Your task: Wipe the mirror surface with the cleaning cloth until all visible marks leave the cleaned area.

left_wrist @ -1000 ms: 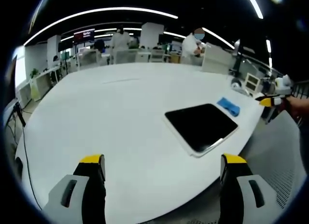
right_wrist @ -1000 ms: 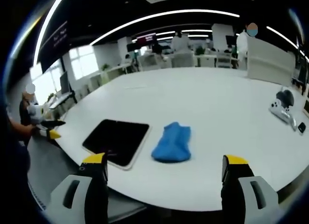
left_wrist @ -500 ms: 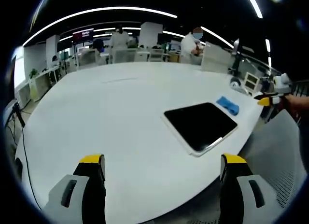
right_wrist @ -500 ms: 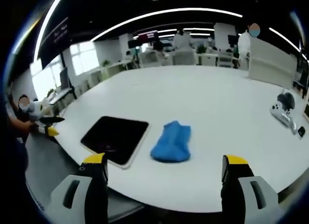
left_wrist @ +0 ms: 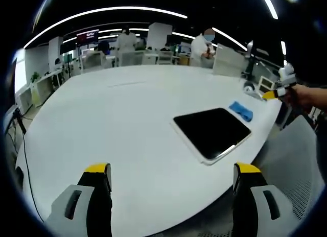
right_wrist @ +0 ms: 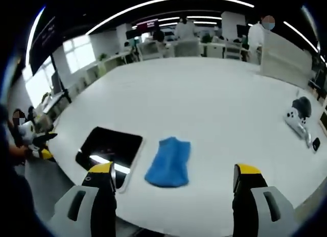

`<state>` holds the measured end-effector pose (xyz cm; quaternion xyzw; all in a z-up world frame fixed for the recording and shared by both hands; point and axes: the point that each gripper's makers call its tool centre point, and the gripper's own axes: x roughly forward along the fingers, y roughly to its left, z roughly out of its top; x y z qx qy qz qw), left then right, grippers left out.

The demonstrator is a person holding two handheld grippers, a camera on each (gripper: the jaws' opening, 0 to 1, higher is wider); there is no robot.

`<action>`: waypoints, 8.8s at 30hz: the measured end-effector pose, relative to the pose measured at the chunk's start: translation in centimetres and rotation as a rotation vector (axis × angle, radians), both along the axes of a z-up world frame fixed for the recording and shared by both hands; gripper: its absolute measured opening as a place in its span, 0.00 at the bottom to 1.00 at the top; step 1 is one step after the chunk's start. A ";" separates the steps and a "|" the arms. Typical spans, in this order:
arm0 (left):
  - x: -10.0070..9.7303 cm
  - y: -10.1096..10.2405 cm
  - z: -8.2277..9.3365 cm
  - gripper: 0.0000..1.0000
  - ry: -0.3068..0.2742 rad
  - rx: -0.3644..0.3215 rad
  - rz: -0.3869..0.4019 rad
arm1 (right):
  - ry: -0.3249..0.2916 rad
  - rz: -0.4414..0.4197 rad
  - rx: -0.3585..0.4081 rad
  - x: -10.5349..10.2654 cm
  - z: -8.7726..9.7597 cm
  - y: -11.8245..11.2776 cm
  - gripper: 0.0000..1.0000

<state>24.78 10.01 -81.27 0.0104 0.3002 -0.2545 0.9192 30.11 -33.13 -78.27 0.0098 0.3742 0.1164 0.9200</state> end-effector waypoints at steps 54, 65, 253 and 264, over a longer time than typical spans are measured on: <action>-0.3 -1.1 -0.2 0.99 0.002 -0.005 -0.074 | 0.285 -0.257 0.153 3.8 -6.0 2.5 0.01; -0.1 -1.1 0.1 0.99 -0.026 0.012 -0.085 | 0.290 -0.238 0.170 5.0 -5.3 5.3 0.02; -0.6 -1.3 -1.0 0.99 0.040 -0.002 -0.089 | 0.438 0.122 0.268 2.4 -8.5 32.4 0.00; -0.5 -1.3 -0.9 0.99 0.036 -0.009 -0.082 | 0.433 0.122 0.272 2.5 -8.6 31.9 0.00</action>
